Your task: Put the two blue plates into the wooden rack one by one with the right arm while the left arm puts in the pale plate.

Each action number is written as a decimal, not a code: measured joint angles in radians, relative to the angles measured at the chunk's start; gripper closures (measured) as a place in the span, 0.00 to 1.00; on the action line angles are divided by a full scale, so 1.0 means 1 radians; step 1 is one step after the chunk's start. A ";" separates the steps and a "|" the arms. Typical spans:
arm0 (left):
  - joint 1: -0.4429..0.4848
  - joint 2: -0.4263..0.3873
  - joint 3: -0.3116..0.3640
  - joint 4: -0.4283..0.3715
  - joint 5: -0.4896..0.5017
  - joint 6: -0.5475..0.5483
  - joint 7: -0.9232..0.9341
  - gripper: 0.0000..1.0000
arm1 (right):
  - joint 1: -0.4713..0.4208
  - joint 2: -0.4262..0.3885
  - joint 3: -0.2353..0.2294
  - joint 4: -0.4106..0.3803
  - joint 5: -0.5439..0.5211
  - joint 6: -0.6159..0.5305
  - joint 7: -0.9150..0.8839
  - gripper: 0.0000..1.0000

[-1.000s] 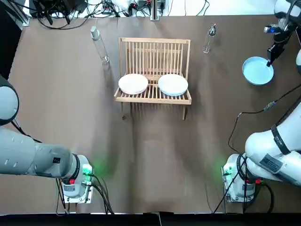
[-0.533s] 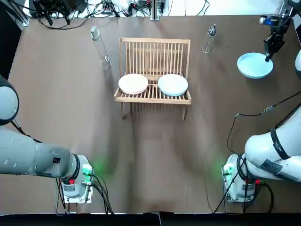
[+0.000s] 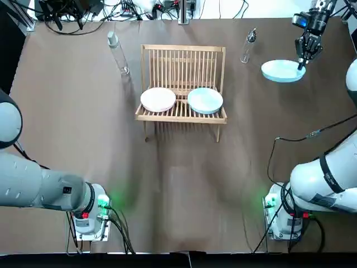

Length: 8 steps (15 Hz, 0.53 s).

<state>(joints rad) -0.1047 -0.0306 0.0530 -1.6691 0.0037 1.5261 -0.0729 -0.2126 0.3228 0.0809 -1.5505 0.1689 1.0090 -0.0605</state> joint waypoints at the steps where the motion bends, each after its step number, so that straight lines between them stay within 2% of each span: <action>1: 0.000 0.000 0.000 0.000 0.000 0.000 0.000 0.00 | 0.011 -0.009 0.000 0.000 0.024 -0.020 0.034 0.97; 4: 0.002 0.000 0.001 0.000 0.000 0.000 0.000 0.00 | 0.055 -0.034 0.000 0.000 0.129 -0.061 0.179 0.97; 8: 0.004 0.000 0.003 0.000 0.000 0.000 0.000 0.00 | 0.168 -0.039 0.001 -0.004 0.269 -0.056 0.426 0.97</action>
<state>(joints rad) -0.1006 -0.0306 0.0555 -1.6690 0.0038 1.5261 -0.0729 -0.0443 0.2841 0.0819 -1.5541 0.4381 0.9535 0.3651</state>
